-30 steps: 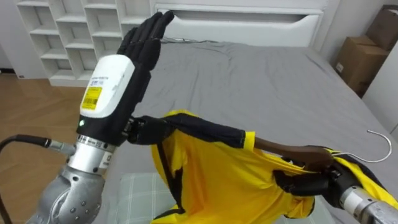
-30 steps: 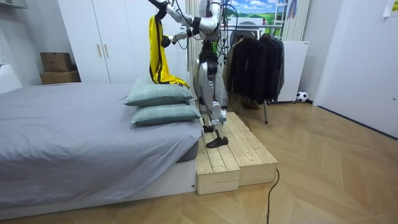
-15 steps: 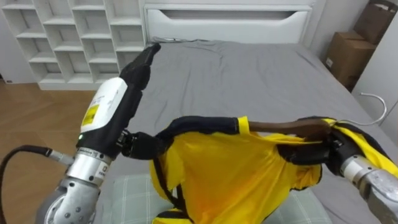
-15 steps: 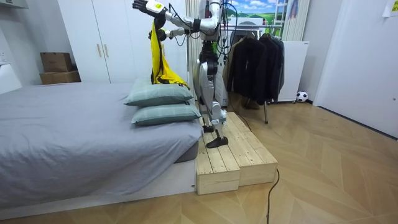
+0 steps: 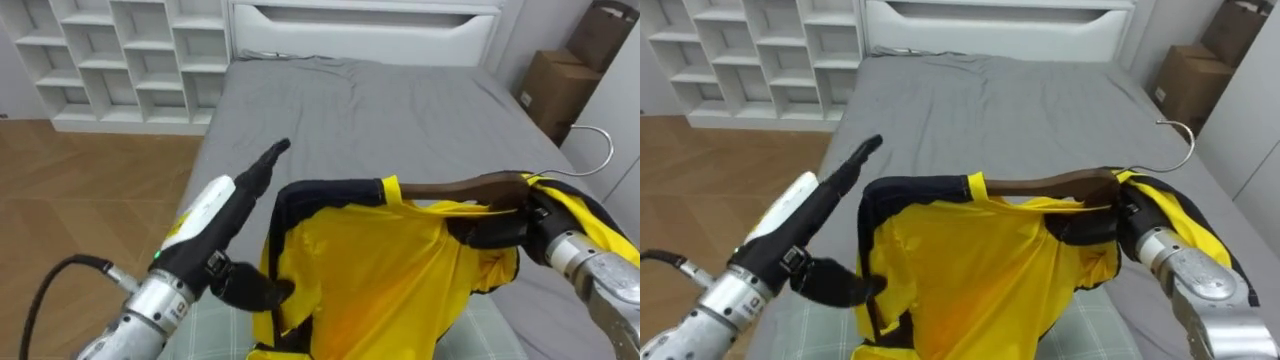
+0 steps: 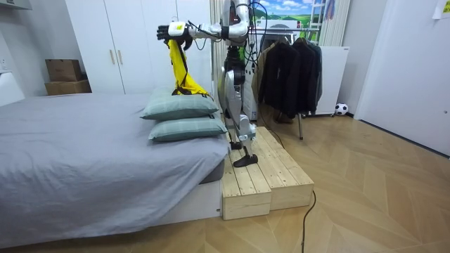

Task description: Hang clothes

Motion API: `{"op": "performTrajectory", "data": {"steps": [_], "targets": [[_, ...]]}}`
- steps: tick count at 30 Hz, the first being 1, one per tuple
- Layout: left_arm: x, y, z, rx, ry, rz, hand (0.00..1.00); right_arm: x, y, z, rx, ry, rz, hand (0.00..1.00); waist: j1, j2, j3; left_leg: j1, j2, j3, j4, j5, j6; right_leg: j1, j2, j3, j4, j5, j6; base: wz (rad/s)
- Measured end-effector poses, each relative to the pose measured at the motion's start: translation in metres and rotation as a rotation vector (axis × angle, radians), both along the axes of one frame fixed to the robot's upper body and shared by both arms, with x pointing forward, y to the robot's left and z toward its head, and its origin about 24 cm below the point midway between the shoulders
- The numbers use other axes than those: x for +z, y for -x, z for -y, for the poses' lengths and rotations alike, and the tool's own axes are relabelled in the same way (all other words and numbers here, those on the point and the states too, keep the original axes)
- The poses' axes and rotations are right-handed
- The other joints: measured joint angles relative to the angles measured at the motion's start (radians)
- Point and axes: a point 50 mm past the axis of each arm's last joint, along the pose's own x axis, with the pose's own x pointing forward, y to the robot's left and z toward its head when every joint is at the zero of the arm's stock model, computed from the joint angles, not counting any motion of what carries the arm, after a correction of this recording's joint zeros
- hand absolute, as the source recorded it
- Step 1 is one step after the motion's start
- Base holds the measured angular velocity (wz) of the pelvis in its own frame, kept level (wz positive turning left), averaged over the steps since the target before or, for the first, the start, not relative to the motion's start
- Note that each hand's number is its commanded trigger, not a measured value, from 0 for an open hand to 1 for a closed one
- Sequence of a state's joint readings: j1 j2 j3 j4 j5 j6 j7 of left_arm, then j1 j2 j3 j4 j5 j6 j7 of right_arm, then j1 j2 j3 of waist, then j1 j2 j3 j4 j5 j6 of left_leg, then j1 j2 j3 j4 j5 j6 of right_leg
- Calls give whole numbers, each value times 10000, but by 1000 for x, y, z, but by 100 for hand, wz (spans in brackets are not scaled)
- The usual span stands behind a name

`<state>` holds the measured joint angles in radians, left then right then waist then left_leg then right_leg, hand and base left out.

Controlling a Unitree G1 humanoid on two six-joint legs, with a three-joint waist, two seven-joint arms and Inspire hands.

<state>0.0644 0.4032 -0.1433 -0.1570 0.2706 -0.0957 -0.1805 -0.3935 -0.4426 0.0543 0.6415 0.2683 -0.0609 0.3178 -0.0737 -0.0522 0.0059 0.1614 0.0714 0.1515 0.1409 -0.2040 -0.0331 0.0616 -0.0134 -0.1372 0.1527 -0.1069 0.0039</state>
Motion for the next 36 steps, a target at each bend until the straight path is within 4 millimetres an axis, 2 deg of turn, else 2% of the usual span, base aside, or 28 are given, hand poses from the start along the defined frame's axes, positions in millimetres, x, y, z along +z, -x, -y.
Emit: {"op": "performTrajectory", "data": {"steps": [6, 18, 20, 23, 25, 28, 29, 31, 33, 36], "targets": [[-10, 6, 4, -400, 21, -775, 0, -1, 0, 1, -35, -34, -51, 100, 28, 0, 1, -7, 27, -54, -66, 0, 0, 5, 18, -40, -17, 0, -1, 4], [-10, 7, -1, -323, 54, -948, 0, -7, 3, 11, -520, 156, -355, 100, 305, 36, 18, -100, 32, -20, -51, 0, 0, -121, 29, -56, 10, 2, -5, -1], [-11, 8, -11, 112, 43, -944, 0, -6, 3, 12, -545, 208, -343, 100, 322, 66, 17, -97, 37, -12, -40, 0, 0, -124, 30, -53, 21, 3, -6, 0], [-12, 9, -35, 1297, 38, -908, 0, -2, 4, 21, -867, 425, -267, 100, 380, 121, 15, -88, 32, -1, -40, 0, 0, -127, 22, -55, 23, 4, -9, -2], [-11, 14, -62, 2733, 15, -620, 0, 5, 5, 33, -1142, 683, -127, 100, 543, 153, 3, -85, 34, 68, -40, 0, 0, -149, 23, -31, 27, 4, -11, -9], [-15, 24, -90, 4450, 22, -352, 0, 18, 7, 42, -1411, 1002, 281, 100, 550, 162, -2, -69, 38, 76, -39, 1, -1, -142, 27, -34, 42, 3, -12, 0], [-16, 25, -94, 4771, 69, -296, 0, 20, 7, 43, -1470, 990, 381, 100, 559, 162, -2, -61, 37, 76, -39, 1, -1, -131, 27, -36, 43, 3, -12, 0], [-21, 30, -108, 5936, 411, -106, 0, 26, 12, 48, -1652, 1142, 737, 100, 767, 158, -11, -57, 35, 75, -39, 0, -1, -142, 29, -32, 53, 3, -12, 0], [-24, 34, -122, 6774, 519, 20, 0, 28, 18, 53, -1806, 1255, 846, 100, 825, 156, -18, -66, 37, 59, -39, 0, -1, -127, 28, -50, 42, 3, -12, 2], [-29, 45, -145, 8326, 1121, 137, 0, 25, 27, 64, -2191, 1268, 736, 100, 1052, 182, -51, -16, 37, 47, -41, 0, -1, -87, 24, -74, 40, 3, -12, 1]]}}
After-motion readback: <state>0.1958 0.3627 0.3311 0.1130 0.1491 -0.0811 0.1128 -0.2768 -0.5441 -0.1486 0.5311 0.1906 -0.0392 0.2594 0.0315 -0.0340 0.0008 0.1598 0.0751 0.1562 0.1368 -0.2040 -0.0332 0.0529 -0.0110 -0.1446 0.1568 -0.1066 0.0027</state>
